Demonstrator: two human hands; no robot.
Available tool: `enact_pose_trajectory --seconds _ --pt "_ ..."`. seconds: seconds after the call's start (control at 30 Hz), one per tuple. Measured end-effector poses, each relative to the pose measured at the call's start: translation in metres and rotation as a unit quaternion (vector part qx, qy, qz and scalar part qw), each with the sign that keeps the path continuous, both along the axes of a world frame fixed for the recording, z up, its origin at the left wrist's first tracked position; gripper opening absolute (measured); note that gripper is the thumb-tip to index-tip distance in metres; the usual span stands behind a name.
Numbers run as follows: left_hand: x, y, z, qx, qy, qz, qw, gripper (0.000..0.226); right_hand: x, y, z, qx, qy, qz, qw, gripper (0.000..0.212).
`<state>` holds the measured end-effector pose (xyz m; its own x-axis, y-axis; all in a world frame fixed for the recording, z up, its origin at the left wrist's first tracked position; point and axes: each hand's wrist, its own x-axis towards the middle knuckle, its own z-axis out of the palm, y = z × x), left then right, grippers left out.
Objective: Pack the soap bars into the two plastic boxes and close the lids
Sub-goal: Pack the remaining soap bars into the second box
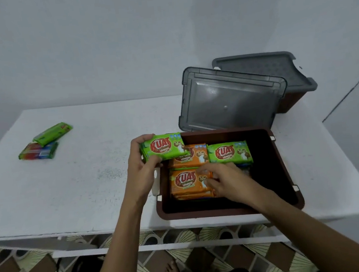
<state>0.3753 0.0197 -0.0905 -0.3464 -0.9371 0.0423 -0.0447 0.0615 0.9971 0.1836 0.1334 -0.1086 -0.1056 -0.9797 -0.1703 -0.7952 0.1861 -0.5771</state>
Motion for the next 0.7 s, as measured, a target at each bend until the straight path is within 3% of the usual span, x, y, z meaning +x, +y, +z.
enact_pose_trajectory --seconds 0.07,0.13,0.2,0.27,0.33,0.43,0.5,0.7 --pt "-0.001 0.004 0.004 -0.007 -0.004 -0.008 1.0 0.045 -0.003 0.001 0.003 -0.052 0.059 0.005 0.997 0.021" --pt "-0.002 0.009 0.008 -0.01 0.002 -0.028 1.0 0.045 -0.009 0.002 0.012 -0.126 0.028 -0.038 0.991 0.012" --pt "-0.005 0.015 0.012 0.01 0.02 -0.066 0.998 0.044 -0.012 0.003 0.025 -0.184 -0.123 -0.11 0.969 0.003" --pt "-0.013 0.022 0.016 0.03 0.036 -0.129 0.99 0.047 -0.011 0.005 0.038 -0.155 -0.358 -0.157 0.907 0.017" --pt "-0.021 0.028 0.019 0.013 0.006 -0.194 0.981 0.051 -0.013 0.009 0.041 -0.101 -0.492 -0.162 0.849 0.029" --pt "-0.029 0.029 0.015 -0.091 -0.135 -0.248 0.955 0.055 -0.023 0.024 0.041 -0.09 -0.459 -0.146 0.872 0.028" --pt "-0.029 0.024 0.006 -0.198 -0.237 -0.229 0.923 0.051 -0.035 0.036 0.042 -0.094 -0.423 -0.157 0.887 0.025" --pt "-0.022 0.007 -0.015 -0.288 -0.344 -0.093 0.889 0.038 -0.067 0.061 0.043 -0.027 -0.372 -0.178 0.911 0.023"
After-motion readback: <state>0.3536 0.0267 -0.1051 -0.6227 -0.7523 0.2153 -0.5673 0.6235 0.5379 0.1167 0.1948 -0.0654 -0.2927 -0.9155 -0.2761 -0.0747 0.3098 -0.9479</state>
